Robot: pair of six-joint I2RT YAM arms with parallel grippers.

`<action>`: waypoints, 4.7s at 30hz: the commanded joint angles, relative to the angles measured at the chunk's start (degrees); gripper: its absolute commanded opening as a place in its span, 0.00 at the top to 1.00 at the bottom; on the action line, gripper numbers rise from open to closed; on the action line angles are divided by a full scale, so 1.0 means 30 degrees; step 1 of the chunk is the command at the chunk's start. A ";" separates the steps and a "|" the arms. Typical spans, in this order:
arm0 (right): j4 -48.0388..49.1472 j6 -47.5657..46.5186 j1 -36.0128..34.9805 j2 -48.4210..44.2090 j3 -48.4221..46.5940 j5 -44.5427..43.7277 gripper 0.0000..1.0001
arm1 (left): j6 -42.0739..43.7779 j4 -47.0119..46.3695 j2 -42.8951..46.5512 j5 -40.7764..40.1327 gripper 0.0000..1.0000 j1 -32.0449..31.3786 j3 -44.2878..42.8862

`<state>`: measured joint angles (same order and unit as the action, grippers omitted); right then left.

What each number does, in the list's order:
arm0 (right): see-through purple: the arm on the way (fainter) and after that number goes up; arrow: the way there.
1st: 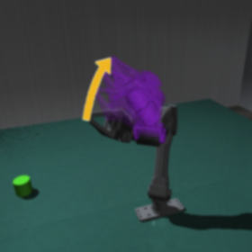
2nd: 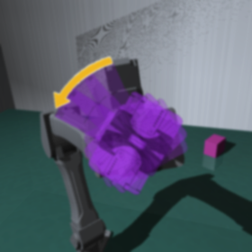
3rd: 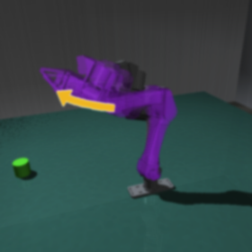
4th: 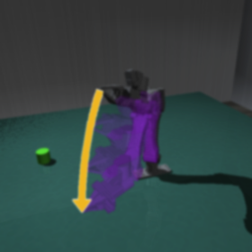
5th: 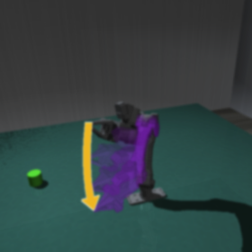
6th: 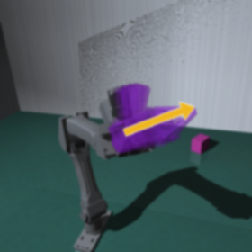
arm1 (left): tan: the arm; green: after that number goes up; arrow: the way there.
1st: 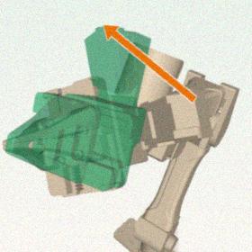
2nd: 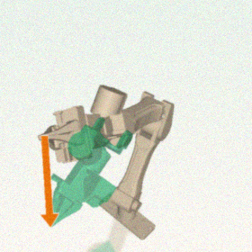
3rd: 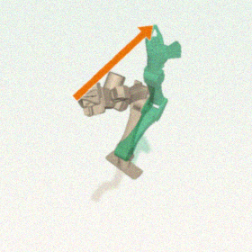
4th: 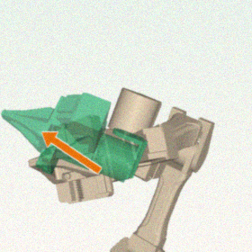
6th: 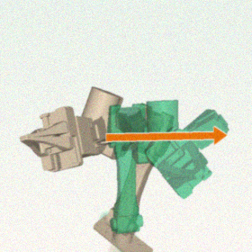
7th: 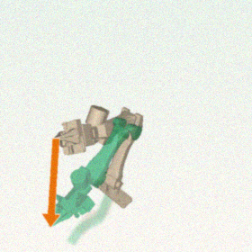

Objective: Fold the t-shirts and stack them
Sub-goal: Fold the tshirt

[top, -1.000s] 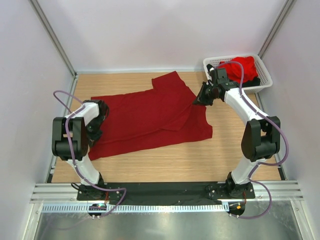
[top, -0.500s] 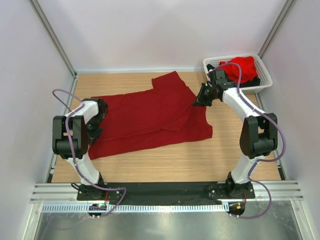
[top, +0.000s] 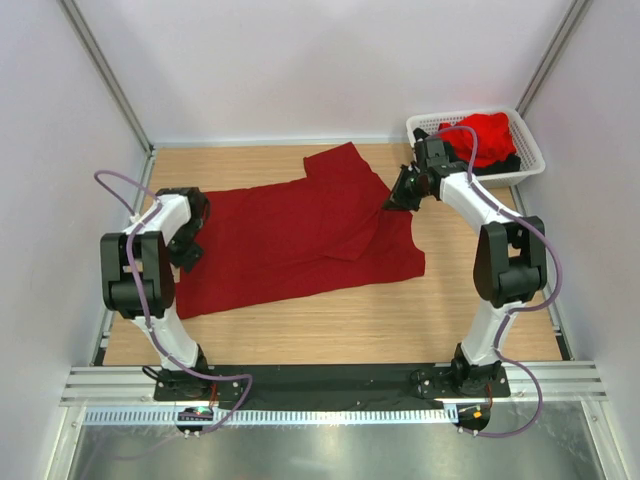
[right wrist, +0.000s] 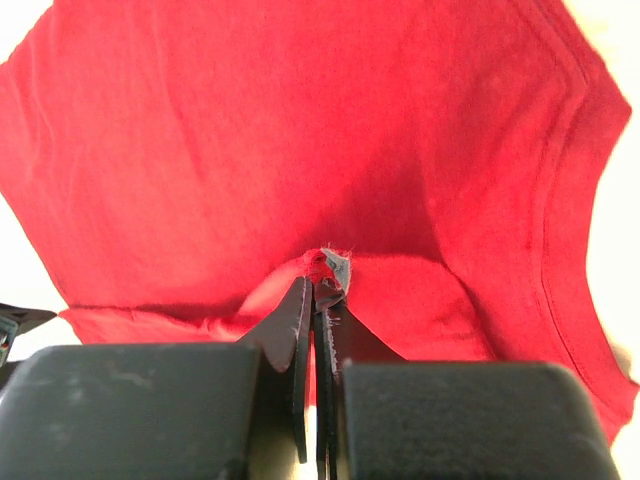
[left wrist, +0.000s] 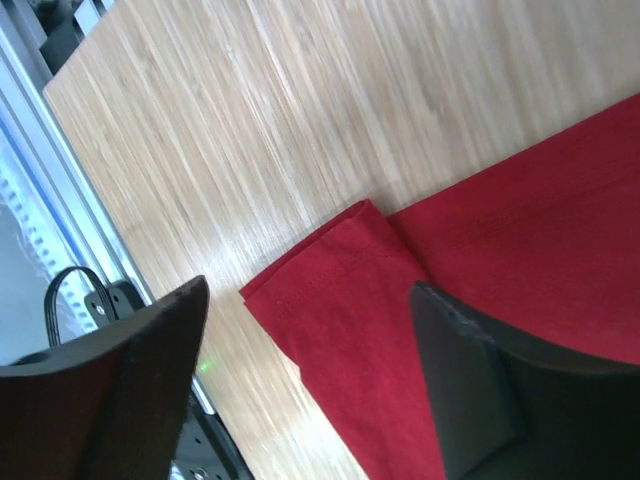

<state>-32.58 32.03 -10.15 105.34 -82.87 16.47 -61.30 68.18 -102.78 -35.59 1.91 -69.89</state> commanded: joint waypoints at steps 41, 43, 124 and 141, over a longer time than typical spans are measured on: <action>-0.0861 -0.1829 0.2827 -0.7692 1.0044 -0.1623 0.41 | -0.1451 -0.2277 1.3605 0.5771 0.23 0.0183 0.9407; -0.0772 -0.1888 0.2799 -0.7575 1.0250 -0.1622 0.41 | -0.1714 -0.2395 1.3724 0.5800 0.24 0.0183 0.9760; 0.1426 -0.1771 -0.0131 0.1154 0.1550 -0.4932 0.64 | 0.5169 -0.5091 1.1556 0.9345 0.20 0.1120 0.6713; 0.0781 -0.2474 -0.0219 0.2914 -0.0033 -0.5256 0.55 | 0.5228 -0.5413 1.1000 0.9404 0.21 0.1120 0.6568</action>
<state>-30.44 25.52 -10.39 113.34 -80.82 1.54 -46.19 53.36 -69.38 -7.75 4.97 -49.89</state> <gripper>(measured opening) 0.447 0.792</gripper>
